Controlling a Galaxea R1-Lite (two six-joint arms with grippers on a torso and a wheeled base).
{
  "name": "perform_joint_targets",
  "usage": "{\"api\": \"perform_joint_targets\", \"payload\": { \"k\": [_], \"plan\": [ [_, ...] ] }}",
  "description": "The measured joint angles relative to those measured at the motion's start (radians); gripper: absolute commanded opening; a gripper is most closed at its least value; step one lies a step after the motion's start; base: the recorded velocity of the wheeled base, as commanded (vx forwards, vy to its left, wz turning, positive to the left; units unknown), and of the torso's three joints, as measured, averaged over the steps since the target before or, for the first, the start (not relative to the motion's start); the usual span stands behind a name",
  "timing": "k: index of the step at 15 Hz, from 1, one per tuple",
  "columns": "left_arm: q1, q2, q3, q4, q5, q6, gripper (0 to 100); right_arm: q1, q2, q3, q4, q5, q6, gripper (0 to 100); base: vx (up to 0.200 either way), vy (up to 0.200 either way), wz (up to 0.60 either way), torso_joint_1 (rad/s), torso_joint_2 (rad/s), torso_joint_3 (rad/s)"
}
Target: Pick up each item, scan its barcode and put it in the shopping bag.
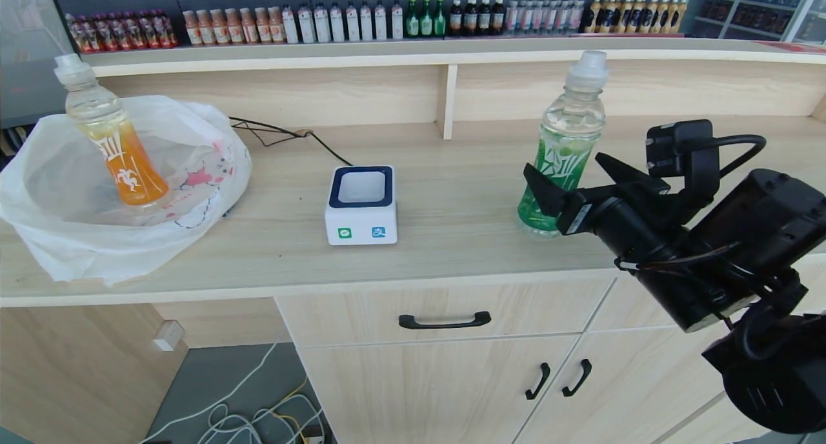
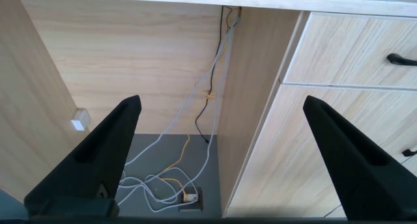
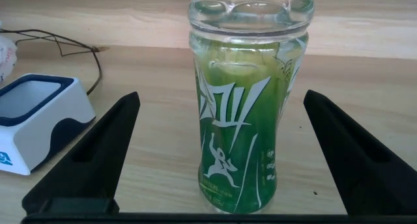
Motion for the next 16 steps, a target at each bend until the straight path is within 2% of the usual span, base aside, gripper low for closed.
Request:
{"api": "perform_joint_targets", "payload": {
  "k": [8, 16],
  "plan": [
    [0.0, 0.0, 0.0, 0.0, 0.0, 0.0, 100, -0.02, 0.106, -0.121, 0.002, 0.001, 0.01, 100, 0.0, 0.0, 0.0, 0.0, 0.0, 0.0],
    [0.0, 0.0, 0.0, 0.0, 0.0, 0.0, 100, -0.044, 0.148, -0.156, 0.002, 0.006, 0.014, 100, 0.0, 0.0, 0.0, 0.0, 0.0, 0.0]
  ]
}}
